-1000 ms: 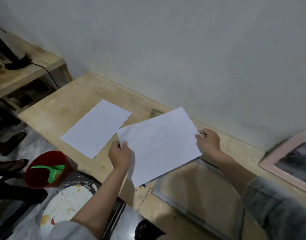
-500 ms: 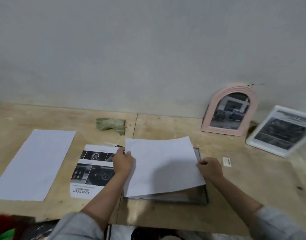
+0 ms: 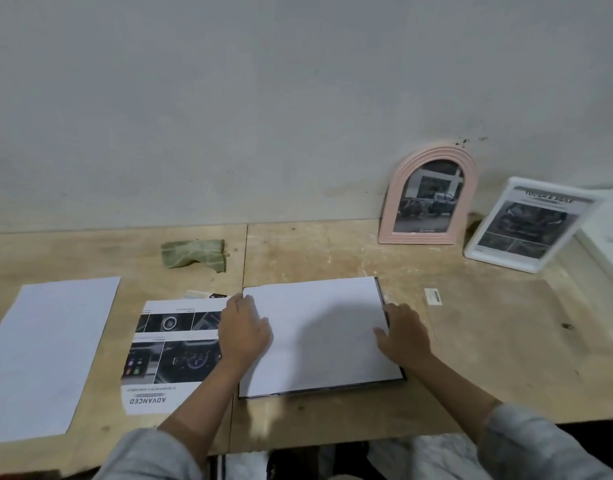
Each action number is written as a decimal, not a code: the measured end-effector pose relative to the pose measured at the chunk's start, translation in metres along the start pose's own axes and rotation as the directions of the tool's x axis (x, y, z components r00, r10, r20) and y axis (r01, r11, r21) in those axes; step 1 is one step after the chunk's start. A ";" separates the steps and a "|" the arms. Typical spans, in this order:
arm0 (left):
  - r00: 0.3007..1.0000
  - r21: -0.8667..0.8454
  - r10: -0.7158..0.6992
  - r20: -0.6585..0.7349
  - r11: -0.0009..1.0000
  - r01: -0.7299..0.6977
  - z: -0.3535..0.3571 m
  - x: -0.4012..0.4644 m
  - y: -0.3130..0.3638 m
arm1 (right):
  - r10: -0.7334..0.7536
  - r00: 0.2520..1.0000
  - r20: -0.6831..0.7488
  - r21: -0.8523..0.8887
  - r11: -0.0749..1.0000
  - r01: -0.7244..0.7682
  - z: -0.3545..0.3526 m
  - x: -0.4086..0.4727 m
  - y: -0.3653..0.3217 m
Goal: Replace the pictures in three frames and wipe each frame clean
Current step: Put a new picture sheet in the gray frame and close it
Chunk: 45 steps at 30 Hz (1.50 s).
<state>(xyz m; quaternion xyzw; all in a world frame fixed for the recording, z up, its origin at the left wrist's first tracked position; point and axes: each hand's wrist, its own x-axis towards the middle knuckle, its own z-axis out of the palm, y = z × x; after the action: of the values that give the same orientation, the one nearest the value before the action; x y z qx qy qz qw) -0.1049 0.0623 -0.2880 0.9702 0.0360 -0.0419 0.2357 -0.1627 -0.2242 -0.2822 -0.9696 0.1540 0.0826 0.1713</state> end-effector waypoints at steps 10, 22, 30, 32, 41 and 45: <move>0.928 0.269 0.141 0.345 0.932 -0.242 0.013 0.003 -0.019 | -0.141 0.952 0.273 -0.290 0.931 0.221 0.027 -0.006 -0.004; 0.932 0.235 0.162 0.323 0.940 -0.245 0.014 0.002 -0.025 | -0.145 0.949 0.282 -0.276 0.935 0.224 0.029 -0.006 -0.002; 0.950 0.250 0.118 0.289 0.948 -0.195 0.011 -0.002 -0.013 | -0.179 0.942 0.283 -0.313 0.911 0.267 0.029 -0.005 0.001; 0.959 0.251 0.083 0.270 0.956 -0.153 0.013 -0.007 -0.006 | -0.188 0.935 0.302 -0.289 0.916 0.278 0.027 -0.006 0.001; 0.968 0.174 0.065 0.242 0.979 -0.109 0.052 -0.051 0.100 | -0.337 0.933 0.124 -0.150 0.923 0.353 -0.011 -0.006 0.040; 0.957 0.078 0.150 0.247 0.982 -0.174 0.086 -0.073 0.169 | -0.257 0.966 0.021 -0.100 0.961 0.258 -0.034 -0.006 0.104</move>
<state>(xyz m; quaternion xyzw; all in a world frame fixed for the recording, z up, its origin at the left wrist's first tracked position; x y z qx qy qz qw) -0.1675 -0.1303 -0.2800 0.9682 -0.0745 -0.1412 0.1926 -0.1990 -0.3279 -0.2810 -0.9885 0.0217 0.0710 0.1314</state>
